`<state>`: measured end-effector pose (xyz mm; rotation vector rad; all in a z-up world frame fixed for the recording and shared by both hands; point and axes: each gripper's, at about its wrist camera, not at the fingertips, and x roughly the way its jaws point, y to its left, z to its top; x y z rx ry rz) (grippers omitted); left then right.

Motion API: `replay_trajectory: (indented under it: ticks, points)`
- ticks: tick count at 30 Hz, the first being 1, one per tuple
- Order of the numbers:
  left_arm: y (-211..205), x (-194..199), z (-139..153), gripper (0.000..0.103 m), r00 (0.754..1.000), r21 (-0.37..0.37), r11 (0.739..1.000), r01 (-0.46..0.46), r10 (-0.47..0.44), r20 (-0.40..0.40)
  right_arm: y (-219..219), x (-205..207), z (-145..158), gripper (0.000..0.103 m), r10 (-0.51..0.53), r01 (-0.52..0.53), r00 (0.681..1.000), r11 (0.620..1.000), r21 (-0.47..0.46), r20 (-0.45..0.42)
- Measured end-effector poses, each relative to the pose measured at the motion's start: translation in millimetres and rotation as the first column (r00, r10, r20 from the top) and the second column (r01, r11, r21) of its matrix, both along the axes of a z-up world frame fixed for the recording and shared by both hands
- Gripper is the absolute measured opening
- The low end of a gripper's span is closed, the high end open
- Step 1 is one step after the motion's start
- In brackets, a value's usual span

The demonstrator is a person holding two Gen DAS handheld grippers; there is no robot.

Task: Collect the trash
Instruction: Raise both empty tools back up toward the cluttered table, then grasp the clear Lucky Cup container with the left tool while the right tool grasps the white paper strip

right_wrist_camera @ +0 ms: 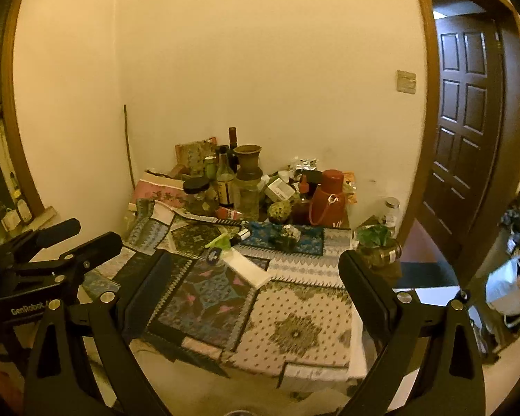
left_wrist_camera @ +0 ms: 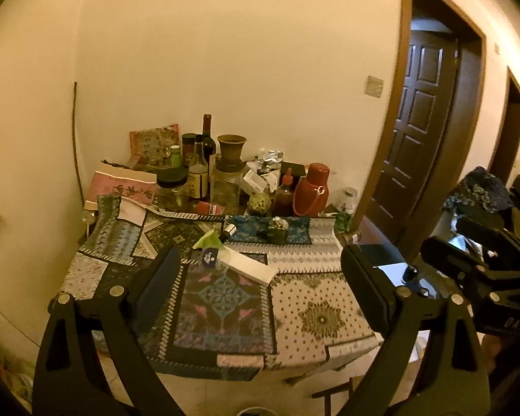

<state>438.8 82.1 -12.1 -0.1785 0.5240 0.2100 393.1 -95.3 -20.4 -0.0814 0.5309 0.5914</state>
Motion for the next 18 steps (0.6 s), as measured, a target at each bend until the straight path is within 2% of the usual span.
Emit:
replay_trajectory:
  ticks: [4, 11, 18]
  points:
    - [1.8, 33.3, -11.2, 0.094, 0.999, -0.032, 0.999, -0.021, 0.020, -0.032, -1.2, 33.2, -7.7, 0.096, 0.028, -0.028, 0.999, 1.000, -0.012, -0.026]
    - [27.8, 85.1, -48.3, 0.094, 0.989, -0.075, 0.996, -0.043, 0.031, -0.148, 15.4, 84.3, -35.3, 0.096, 0.031, -0.037, 0.993, 0.998, -0.045, -0.112]
    - [87.3, 148.8, -112.4, 0.094, 0.954, -0.114, 0.993, -0.009, -0.026, -0.300, 43.5, 126.4, -68.5, 0.096, -0.048, 0.032, 0.982, 0.996, -0.087, -0.182]
